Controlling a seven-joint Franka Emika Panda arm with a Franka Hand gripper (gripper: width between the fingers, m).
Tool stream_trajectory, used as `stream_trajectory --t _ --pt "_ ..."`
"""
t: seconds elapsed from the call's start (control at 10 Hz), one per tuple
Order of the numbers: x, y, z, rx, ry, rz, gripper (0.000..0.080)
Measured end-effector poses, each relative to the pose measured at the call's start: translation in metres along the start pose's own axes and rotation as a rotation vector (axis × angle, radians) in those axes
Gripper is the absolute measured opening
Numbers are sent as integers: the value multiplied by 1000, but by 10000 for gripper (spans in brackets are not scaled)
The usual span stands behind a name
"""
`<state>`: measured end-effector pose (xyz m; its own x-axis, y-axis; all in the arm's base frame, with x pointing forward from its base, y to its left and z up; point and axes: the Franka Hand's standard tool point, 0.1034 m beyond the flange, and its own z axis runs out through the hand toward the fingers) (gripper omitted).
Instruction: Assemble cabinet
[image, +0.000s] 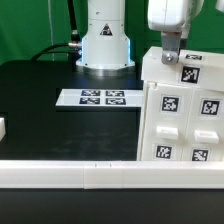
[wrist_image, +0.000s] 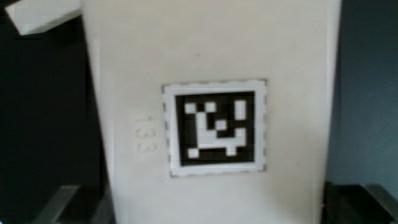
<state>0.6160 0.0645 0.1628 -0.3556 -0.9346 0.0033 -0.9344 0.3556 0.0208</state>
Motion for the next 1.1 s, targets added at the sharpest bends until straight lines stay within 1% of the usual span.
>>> stream_trajectory --t 0.1,0.2,0.3,0.4,0.5,1.1 --pt "-1 0 0 -2 -5 -31 711" --pt "-1 1 1 -2 -5 -32 772" --pt "-1 1 1 -2 -4 -34 772" --pt "-1 1 1 -2 -4 -35 795" --pt "-1 1 1 -2 -4 -36 798" --pt "-1 1 1 -3 -4 -40 797"
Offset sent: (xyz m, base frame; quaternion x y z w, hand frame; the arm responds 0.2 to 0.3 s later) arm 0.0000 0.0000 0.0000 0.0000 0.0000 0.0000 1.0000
